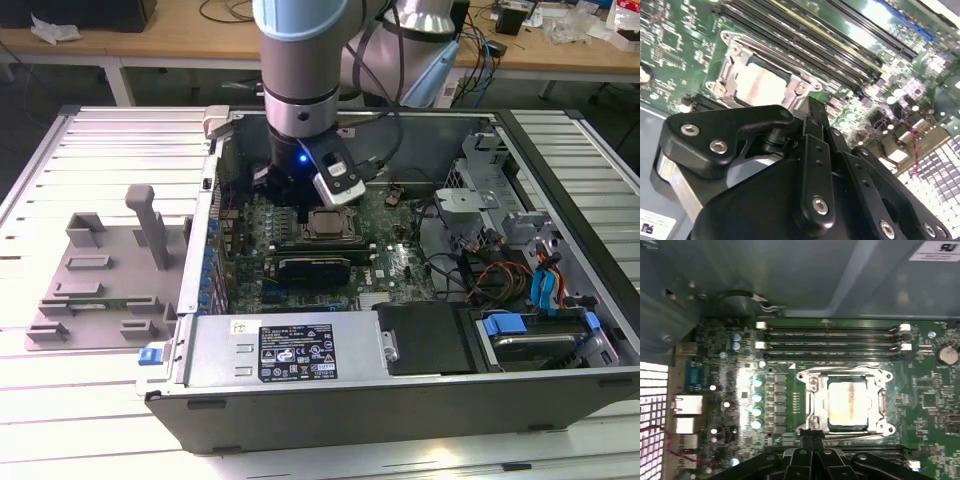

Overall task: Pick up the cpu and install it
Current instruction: 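Install the second cpu locking lever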

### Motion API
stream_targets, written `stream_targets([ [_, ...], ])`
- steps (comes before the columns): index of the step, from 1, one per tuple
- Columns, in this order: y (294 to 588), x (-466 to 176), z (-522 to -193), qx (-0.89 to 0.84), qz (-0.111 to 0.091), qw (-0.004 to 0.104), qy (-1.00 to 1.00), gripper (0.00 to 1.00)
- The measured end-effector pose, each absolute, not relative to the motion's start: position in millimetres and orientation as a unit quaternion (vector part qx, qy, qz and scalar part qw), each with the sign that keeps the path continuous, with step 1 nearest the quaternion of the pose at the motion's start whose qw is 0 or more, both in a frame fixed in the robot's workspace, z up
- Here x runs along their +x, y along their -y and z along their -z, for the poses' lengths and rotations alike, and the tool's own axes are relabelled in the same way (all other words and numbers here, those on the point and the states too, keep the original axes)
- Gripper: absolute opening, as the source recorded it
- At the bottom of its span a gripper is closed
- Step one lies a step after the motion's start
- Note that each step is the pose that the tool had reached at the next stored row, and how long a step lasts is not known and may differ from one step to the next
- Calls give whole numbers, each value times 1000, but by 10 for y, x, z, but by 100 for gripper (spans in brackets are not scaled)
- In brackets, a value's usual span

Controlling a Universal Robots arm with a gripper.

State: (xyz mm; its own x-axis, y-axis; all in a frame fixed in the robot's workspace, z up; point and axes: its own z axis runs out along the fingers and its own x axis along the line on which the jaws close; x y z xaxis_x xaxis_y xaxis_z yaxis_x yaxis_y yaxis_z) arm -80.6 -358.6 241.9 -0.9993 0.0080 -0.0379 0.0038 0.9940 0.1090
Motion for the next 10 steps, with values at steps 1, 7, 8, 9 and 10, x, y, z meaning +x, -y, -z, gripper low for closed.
stream_targets([
  [1, 3581, -744, -2418, 3, -54, 19, -998, 11],
  [7, 3502, -482, -2412, 3, -51, 19, -999, 11],
  [8, 3423, -436, -2403, 3, -46, 19, -999, 11],
  [9, 3399, -426, -2398, 3, -45, 19, -999, 11],
  [10, 3385, -423, -2395, 3, -44, 19, -999, 11],
])
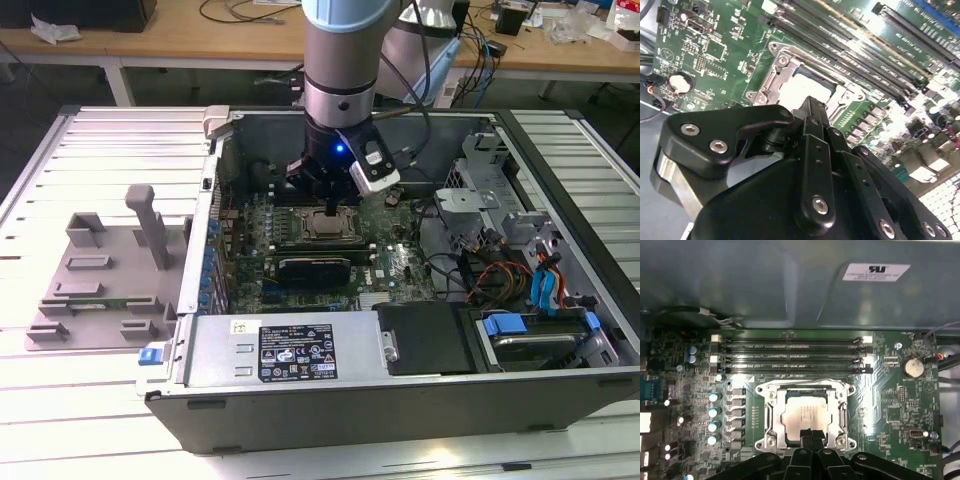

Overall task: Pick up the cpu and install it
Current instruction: 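Install the second cpu locking lever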

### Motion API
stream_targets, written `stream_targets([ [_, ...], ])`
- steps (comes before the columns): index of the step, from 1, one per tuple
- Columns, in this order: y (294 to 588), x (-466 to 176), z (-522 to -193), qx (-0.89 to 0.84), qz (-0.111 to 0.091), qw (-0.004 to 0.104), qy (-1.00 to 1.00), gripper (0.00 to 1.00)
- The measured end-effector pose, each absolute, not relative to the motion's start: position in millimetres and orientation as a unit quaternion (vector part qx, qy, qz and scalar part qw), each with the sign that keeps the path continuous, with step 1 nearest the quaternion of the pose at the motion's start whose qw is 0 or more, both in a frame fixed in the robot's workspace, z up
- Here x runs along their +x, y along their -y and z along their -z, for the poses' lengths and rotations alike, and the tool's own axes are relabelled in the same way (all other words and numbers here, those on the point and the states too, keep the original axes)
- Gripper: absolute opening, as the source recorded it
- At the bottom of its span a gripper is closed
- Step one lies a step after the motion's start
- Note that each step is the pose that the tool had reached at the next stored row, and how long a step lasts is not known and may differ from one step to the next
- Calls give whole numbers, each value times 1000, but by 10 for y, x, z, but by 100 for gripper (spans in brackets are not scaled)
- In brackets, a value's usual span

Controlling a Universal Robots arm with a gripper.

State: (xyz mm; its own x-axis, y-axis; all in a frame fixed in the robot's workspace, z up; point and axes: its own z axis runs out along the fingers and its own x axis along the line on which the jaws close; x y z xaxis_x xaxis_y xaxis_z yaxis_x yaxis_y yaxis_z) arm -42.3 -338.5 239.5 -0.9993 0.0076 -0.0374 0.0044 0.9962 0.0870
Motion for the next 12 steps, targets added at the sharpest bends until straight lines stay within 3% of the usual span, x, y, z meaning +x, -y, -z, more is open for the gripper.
stream_targets([
  [5, 3367, -423, -2395, 3, -26, 19, -999, 11],
  [12, 3367, -423, -2395, 3, -25, 19, -999, 11],
])
